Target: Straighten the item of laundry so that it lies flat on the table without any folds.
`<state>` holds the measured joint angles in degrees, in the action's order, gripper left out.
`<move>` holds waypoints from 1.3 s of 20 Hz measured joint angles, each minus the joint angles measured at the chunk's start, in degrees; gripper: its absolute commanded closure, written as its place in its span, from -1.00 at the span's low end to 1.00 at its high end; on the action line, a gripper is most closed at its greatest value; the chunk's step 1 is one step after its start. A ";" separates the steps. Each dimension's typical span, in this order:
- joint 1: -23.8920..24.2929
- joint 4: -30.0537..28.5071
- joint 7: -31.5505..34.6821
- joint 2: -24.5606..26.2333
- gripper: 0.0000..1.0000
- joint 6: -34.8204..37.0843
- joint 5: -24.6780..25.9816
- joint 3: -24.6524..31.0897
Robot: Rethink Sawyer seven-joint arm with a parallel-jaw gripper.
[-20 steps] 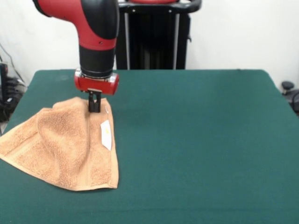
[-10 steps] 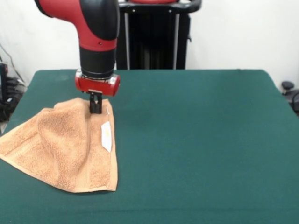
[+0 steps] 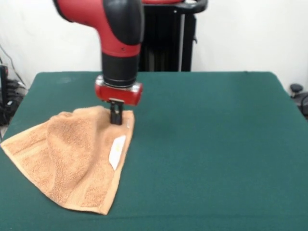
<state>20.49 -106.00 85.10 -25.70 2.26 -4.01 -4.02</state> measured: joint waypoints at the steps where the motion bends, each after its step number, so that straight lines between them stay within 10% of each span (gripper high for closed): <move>1: -2.02 0.00 0.04 0.07 1.00 -0.22 -1.26 -0.50; 14: -17.12 -0.03 0.17 0.12 1.00 -0.33 -9.67 -4.06; 26: -12.98 -0.40 0.18 -0.73 1.00 -0.33 -10.91 -4.18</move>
<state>7.51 -106.40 85.28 -26.43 1.94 -14.93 -8.20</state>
